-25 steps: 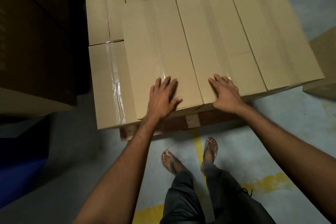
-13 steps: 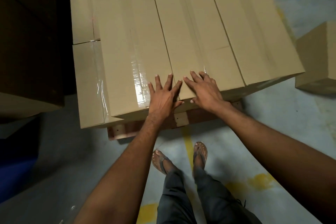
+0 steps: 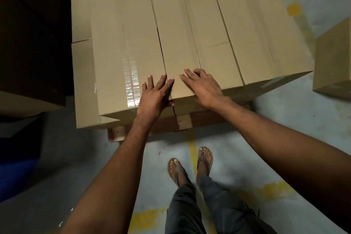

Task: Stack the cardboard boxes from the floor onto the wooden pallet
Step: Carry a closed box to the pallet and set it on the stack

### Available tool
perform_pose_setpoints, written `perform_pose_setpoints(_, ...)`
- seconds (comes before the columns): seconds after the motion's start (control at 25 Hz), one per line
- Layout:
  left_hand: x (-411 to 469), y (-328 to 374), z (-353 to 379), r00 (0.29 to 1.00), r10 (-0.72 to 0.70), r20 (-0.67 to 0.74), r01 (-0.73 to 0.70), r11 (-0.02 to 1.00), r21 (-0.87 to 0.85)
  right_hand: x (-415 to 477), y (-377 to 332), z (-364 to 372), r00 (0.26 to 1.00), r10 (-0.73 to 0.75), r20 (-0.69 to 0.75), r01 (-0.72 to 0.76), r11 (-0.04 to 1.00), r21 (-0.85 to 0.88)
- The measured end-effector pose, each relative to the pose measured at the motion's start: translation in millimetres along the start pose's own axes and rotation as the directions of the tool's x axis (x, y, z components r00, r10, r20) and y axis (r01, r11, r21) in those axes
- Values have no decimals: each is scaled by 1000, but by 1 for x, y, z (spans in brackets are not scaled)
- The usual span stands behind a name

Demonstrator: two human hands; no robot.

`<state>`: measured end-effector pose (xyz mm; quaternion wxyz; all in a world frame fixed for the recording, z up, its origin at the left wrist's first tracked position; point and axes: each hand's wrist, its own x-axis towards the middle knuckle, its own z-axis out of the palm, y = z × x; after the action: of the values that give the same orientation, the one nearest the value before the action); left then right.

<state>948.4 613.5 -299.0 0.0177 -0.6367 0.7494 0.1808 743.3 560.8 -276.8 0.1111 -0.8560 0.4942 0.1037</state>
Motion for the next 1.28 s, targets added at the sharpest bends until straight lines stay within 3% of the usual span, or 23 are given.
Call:
perform_pose_setpoints(0.2, 1, -4, 8, 999, -10, -44, 8, 999, -40, -4, 7, 4, 1000, -8, 7, 7, 999, 35)
perform_pose_setpoints(0.36, -9, 1, -5, 1000, -29, -1, 28, 981, -192, -30, 5, 3, 993, 112, -26, -107, 984, 142)
perform_pose_setpoints(0.44, -21, 12, -21, 999, -52, -1, 50, 961, -272, -48, 0, -8, 985, 167, -45, -150, 954, 262)
perform_pose_setpoints(0.6, -61, 53, -51, 976, -128, -176, 24, 866, -499, -107, -7, -36, 933, 349, -87, -249, 803, 542)
perform_pose_setpoints(0.72, -96, 103, -68, 961, -173, -217, 9, 800, -600, -172, 2, -53, 895, 440, -75, -286, 695, 659)
perform_pose_setpoints(1.12, -114, 337, -84, 965, 85, -247, -236, 691, -683, -373, 119, -83, 688, 695, -209, -273, 514, 813)
perform_pose_setpoints(1.28, -95, 450, -79, 958, 130, -255, -281, 597, -752, -443, 190, -78, 612, 769, -184, -198, 374, 906)
